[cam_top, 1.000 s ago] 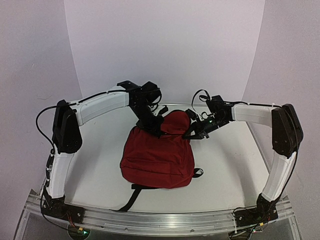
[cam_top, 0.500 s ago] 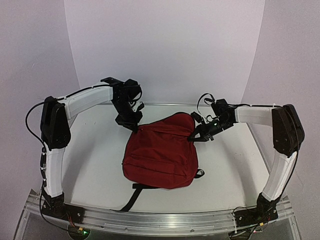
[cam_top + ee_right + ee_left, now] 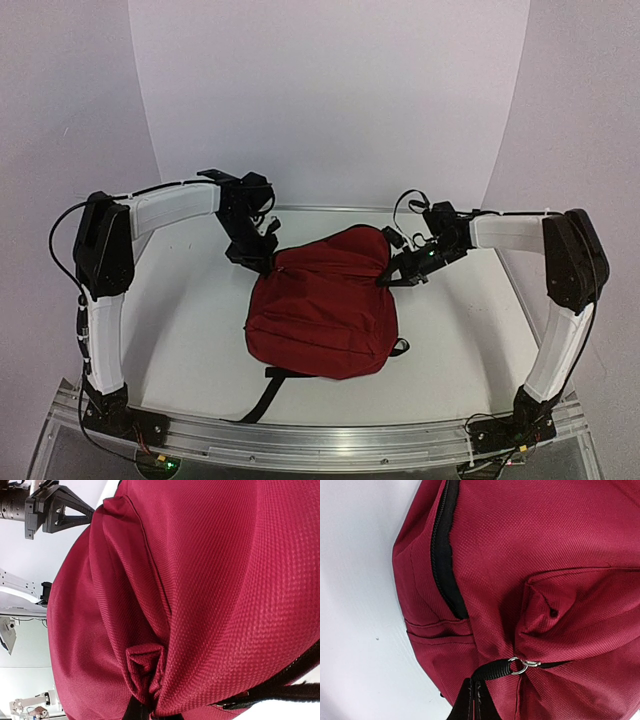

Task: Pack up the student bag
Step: Zip the student bag at the center of the board, then adjust the student bag at the center of the board.

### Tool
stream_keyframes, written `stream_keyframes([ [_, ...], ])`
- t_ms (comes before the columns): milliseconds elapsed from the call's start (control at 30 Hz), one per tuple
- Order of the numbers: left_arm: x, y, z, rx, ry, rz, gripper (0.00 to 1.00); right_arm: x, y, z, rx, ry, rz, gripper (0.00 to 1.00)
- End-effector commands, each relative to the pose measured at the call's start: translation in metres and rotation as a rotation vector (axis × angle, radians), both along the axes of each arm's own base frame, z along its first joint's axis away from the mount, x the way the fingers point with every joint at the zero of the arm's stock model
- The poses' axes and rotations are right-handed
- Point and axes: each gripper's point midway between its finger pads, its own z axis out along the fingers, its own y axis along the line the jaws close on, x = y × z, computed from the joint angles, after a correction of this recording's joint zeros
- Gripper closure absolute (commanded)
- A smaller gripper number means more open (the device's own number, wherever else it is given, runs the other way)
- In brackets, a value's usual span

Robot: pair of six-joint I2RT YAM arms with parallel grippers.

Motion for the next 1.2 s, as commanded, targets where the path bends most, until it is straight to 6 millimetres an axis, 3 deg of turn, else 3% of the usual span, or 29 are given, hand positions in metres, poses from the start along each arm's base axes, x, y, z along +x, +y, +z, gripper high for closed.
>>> stream_keyframes([
  [0,0.007,0.037,-0.008,0.082,0.038,0.111,1.00,-0.008,-0.017,-0.007,-0.067,0.020,-0.016,1.00],
  [67,0.013,0.027,0.002,0.028,0.018,0.127,0.84,-0.020,-0.006,-0.003,-0.081,0.006,0.038,0.88],
  [133,0.018,0.019,0.021,-0.034,-0.020,0.152,0.66,-0.029,-0.008,0.004,-0.109,0.006,0.082,0.64],
  [233,0.012,0.020,0.055,-0.121,-0.093,0.196,0.52,-0.033,-0.036,0.012,-0.218,-0.027,0.162,0.39],
  [333,-0.013,0.019,0.079,-0.212,-0.110,0.190,0.32,-0.010,-0.062,0.028,-0.276,-0.081,0.169,0.27],
  [433,-0.047,0.010,0.086,-0.255,-0.103,0.162,0.23,0.019,-0.066,0.050,-0.283,-0.168,0.167,0.14],
  [500,-0.075,0.001,0.076,-0.257,-0.068,0.135,0.16,0.043,-0.059,0.063,-0.264,-0.222,0.152,0.12],
  [667,-0.145,-0.031,0.055,-0.317,0.054,0.084,0.16,0.088,-0.030,0.076,-0.172,-0.237,0.094,0.16],
  [767,-0.177,-0.045,0.052,-0.361,0.068,0.071,0.16,0.102,-0.001,0.081,-0.135,-0.271,0.090,0.20],
  [900,-0.209,-0.058,0.035,-0.340,0.122,0.026,0.17,0.096,0.046,0.069,-0.125,-0.292,0.158,0.28],
  [967,-0.210,-0.061,0.023,-0.310,0.138,0.032,0.18,0.095,0.059,0.052,-0.139,-0.283,0.177,0.32],
  [1033,-0.204,-0.060,0.007,-0.269,0.135,0.067,0.18,0.102,0.059,0.027,-0.176,-0.263,0.162,0.35],
  [1167,-0.178,-0.038,-0.030,-0.211,0.138,0.241,0.18,0.121,0.031,-0.034,-0.319,-0.241,0.130,0.37],
])
